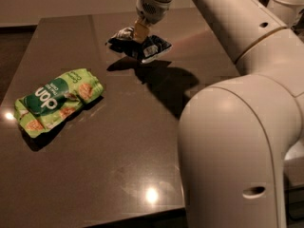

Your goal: Move blue chip bag near rxbar chocolate

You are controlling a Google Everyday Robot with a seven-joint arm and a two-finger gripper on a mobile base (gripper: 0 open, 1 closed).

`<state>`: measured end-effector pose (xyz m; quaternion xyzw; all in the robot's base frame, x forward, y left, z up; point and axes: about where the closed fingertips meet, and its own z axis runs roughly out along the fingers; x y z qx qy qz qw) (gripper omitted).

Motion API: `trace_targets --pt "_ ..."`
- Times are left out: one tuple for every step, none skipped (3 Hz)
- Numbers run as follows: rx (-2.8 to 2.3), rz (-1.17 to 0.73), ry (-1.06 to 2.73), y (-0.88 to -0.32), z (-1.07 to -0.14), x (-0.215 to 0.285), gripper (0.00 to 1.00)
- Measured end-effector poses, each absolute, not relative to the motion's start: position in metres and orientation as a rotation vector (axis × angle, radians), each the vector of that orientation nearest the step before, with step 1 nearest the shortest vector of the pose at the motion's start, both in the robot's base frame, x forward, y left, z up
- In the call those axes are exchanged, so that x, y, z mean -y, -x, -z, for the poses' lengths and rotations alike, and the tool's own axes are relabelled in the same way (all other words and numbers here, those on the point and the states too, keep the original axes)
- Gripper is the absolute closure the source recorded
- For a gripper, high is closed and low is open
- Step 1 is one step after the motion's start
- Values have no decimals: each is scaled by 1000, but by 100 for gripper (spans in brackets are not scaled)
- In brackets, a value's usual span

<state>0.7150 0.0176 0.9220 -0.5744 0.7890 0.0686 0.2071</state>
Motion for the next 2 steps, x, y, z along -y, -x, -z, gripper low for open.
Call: trace_targets --pt "-2198 -131 1573 -736 -920 -15 84" --pt "-2192 -82 1561 -752 -918 -11 60"
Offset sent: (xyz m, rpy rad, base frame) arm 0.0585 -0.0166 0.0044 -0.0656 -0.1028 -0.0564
